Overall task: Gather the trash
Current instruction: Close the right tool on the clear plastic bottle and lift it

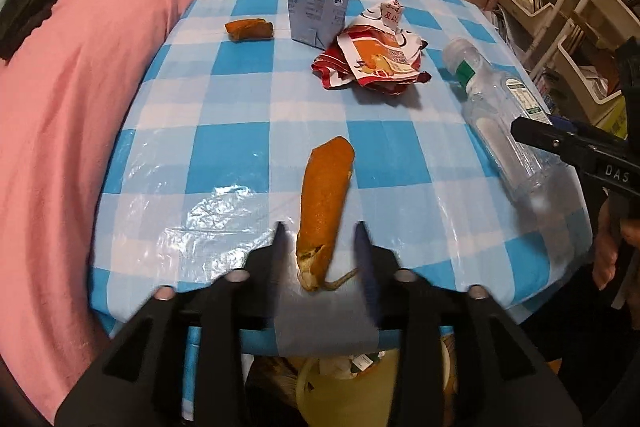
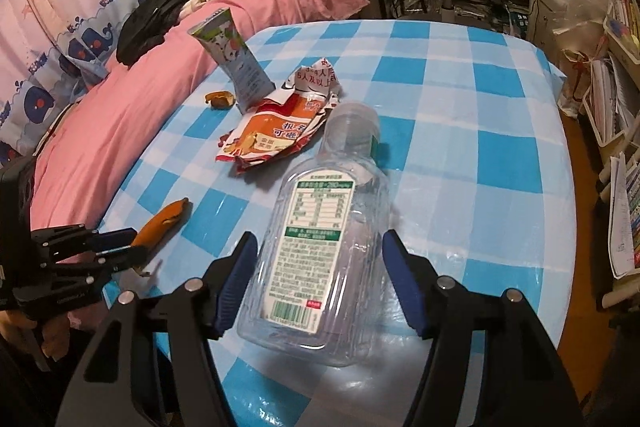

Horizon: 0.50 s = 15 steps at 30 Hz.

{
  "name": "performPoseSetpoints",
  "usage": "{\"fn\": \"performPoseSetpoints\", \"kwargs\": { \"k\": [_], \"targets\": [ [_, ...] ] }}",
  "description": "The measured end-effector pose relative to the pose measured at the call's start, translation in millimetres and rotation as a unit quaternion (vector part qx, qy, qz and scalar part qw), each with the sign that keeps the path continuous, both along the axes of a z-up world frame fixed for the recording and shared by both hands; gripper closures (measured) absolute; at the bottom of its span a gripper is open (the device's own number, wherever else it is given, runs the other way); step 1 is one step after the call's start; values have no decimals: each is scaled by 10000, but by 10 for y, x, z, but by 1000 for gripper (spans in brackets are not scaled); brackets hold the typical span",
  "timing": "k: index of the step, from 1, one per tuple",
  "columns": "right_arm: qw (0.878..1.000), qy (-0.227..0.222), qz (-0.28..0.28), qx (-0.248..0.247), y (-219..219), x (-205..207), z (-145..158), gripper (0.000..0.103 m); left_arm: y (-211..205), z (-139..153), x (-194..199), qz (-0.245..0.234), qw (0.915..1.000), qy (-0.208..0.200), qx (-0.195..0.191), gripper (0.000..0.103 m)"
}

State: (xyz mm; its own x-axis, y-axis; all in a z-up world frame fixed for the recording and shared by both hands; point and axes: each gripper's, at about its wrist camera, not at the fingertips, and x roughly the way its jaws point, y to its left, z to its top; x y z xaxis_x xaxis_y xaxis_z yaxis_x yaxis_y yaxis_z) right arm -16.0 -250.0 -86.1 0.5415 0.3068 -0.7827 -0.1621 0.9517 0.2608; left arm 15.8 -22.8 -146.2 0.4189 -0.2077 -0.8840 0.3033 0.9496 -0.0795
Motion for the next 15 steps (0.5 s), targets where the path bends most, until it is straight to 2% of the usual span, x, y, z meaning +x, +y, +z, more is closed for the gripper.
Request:
{"fn": "performPoseSetpoints", "kwargs": {
  "k": [2, 9, 15],
  "targets": [
    [10000, -10, -66, -20, -7, 2, -12, 31, -18, 7, 19, 1, 10000, -55, 18, 57],
    [9997, -30, -211, 132, -63, 35, -35, 30, -96, -44, 87, -45, 9998, -54, 187, 57],
    [9999, -79, -137, 29, 2, 39, -36, 30, -140, -51, 118, -33, 9997, -85, 233, 57]
  ]
}}
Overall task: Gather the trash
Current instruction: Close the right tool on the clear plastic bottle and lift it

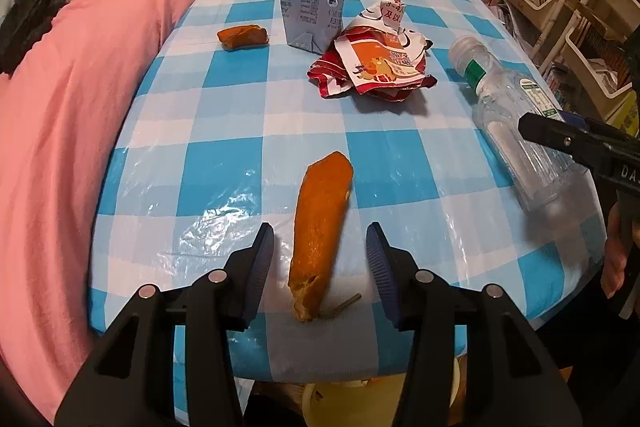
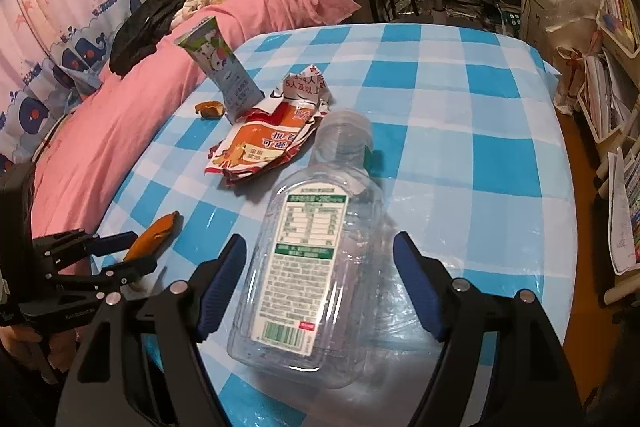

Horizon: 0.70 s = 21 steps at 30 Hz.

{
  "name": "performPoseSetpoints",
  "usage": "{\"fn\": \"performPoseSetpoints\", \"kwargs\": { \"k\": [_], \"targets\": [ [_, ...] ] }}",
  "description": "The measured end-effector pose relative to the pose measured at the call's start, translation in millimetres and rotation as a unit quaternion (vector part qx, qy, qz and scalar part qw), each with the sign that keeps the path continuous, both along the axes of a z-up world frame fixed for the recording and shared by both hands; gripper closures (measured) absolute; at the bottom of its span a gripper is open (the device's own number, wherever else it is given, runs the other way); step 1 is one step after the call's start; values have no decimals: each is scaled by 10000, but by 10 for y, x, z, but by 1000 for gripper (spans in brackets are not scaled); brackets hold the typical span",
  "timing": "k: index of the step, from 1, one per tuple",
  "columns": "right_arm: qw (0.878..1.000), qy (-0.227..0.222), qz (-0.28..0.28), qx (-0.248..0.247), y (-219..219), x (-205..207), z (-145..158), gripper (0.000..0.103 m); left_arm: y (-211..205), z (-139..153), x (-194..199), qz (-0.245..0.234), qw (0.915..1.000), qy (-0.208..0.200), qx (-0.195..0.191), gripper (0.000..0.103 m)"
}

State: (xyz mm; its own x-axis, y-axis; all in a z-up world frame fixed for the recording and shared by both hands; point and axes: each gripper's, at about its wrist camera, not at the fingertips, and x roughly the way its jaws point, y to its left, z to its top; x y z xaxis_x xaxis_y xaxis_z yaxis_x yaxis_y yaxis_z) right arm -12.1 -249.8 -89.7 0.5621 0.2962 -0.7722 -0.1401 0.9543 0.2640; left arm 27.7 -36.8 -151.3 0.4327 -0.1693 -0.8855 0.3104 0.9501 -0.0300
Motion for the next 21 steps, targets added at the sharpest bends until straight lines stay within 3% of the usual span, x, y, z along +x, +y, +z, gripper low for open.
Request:
{"fn": "performPoseSetpoints", "kwargs": {
  "k": [21],
  "targets": [
    [9999, 13, 20, -133, 33, -7, -20, 30, -44, 7, -9, -32, 9999, -106, 118, 56]
  ]
}}
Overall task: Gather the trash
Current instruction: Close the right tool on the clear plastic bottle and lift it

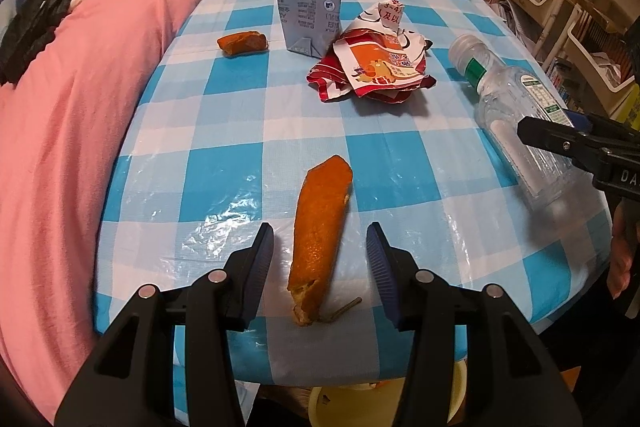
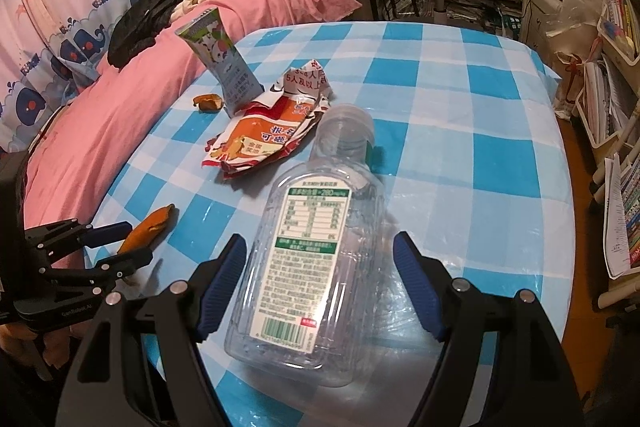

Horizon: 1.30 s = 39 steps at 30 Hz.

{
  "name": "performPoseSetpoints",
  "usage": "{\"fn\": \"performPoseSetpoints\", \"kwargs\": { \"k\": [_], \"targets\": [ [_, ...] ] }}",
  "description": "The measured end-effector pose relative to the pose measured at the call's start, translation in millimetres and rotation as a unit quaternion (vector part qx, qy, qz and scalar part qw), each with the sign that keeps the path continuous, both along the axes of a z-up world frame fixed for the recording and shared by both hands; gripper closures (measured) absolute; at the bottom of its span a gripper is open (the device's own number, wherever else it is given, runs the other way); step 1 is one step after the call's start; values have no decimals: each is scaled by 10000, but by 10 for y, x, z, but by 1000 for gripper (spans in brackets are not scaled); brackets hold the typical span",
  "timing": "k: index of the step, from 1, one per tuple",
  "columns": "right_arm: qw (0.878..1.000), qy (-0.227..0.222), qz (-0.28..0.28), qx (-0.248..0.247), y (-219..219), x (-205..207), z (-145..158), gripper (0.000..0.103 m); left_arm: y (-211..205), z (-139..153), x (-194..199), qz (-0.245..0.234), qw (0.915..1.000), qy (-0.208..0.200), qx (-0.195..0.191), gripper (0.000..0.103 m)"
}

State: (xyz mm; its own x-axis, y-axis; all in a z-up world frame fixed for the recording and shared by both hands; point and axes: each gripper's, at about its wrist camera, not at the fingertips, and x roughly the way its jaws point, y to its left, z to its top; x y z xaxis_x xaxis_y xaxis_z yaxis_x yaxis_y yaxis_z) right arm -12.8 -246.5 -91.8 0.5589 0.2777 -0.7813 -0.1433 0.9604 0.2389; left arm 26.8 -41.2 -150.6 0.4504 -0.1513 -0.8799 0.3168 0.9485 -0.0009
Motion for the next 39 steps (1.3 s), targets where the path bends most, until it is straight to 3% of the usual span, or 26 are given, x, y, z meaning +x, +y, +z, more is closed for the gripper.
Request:
{"fn": "performPoseSetpoints", "kwargs": {
  "k": [25, 28, 31, 32, 33, 34, 39],
  "targets": [
    [10000, -7, -5, -45, 6, -9, -4, 30, -22, -4, -21, -22, 9998, -107, 149, 57],
    [10000, 30, 36, -56, 20, -5, -16, 39, -30, -16, -23, -37, 9998, -74, 171, 57],
    [10000, 3, 30, -94, 24, -12, -10, 40, -31, -24, -25, -35, 9998, -57, 174, 57],
    [9999, 0, 31, -96, 27, -11, -10, 41, -28, -18, -27, -29, 9998, -70, 164, 60],
    [10000, -16, 21, -89, 25, -15, -5, 41, -28, -20, -24, -28, 9999, -72, 142, 73],
    [10000, -41, 11, -73, 21, -19, 2, 42, -25, -26, -19, -29, 9999, -38, 95, 79],
    [9995, -76, -83, 293, -60, -34, 19, 44, 59, 32, -11, 98, 9995, -59, -301, 86]
  ]
}}
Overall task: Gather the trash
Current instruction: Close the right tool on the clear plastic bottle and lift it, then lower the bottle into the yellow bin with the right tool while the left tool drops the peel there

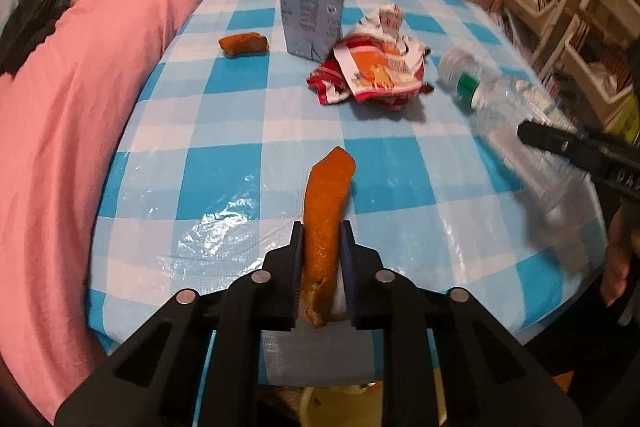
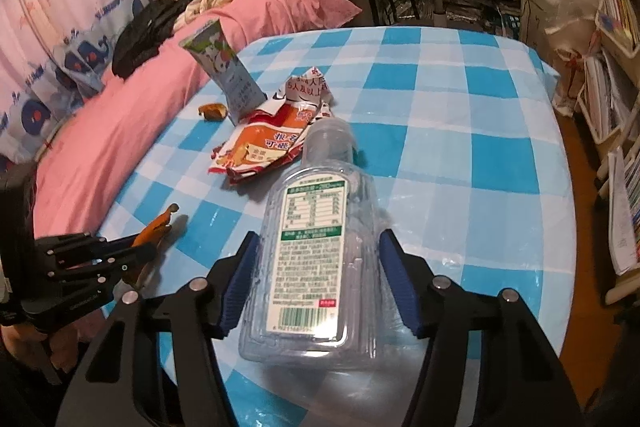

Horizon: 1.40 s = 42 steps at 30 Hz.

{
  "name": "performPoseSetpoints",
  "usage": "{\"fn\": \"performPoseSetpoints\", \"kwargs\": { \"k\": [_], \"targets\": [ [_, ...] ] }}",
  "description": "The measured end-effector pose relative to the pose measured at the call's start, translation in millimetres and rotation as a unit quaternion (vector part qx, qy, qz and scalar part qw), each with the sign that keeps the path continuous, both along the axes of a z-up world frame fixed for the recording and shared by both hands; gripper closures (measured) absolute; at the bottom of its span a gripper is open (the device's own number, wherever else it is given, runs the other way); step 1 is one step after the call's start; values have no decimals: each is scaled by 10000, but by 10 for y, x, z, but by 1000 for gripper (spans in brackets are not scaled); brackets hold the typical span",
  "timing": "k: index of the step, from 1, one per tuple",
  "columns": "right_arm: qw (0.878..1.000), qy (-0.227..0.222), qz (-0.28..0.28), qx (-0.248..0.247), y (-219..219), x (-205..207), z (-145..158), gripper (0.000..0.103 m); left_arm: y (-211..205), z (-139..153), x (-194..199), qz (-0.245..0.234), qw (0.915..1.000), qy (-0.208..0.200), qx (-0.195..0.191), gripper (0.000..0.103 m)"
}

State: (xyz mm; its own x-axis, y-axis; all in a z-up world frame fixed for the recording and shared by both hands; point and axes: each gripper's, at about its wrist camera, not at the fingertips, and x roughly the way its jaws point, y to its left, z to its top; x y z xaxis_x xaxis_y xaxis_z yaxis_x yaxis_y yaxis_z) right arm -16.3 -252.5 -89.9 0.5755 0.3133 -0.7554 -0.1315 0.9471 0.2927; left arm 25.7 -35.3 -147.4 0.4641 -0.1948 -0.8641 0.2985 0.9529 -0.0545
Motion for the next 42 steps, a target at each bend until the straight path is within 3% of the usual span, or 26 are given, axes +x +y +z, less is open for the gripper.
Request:
{"fn": "performPoseSetpoints", "kwargs": {
  "k": [6, 14, 20, 27, 34, 42],
  "targets": [
    [9998, 86, -35, 163, -21, -10, -31, 44, 176, 177, -12, 212, 9966, -214, -765, 86],
    [9988, 82, 109, -480, 128, -33, -79, 45, 183, 201, -22, 266, 9961, -276, -789, 86],
    [9992, -84, 95, 370, 21, -149, 1, 48, 254, 312, -110, 346, 9941, -530, -880, 86],
    [9906, -467, 347, 1239, 80, -445, 138, 48, 312, 387, -259, 456, 9917, -731, -953, 86],
    [9830, -554, 600, 1645, 180, -677, 183, 48, 367, 477, -476, 611, 9878, -998, -1024, 86],
    [9795, -441, 888, 1754, 314, -879, 157, 48, 404, 516, -664, 672, 9859, -1138, -1028, 86]
  ]
}}
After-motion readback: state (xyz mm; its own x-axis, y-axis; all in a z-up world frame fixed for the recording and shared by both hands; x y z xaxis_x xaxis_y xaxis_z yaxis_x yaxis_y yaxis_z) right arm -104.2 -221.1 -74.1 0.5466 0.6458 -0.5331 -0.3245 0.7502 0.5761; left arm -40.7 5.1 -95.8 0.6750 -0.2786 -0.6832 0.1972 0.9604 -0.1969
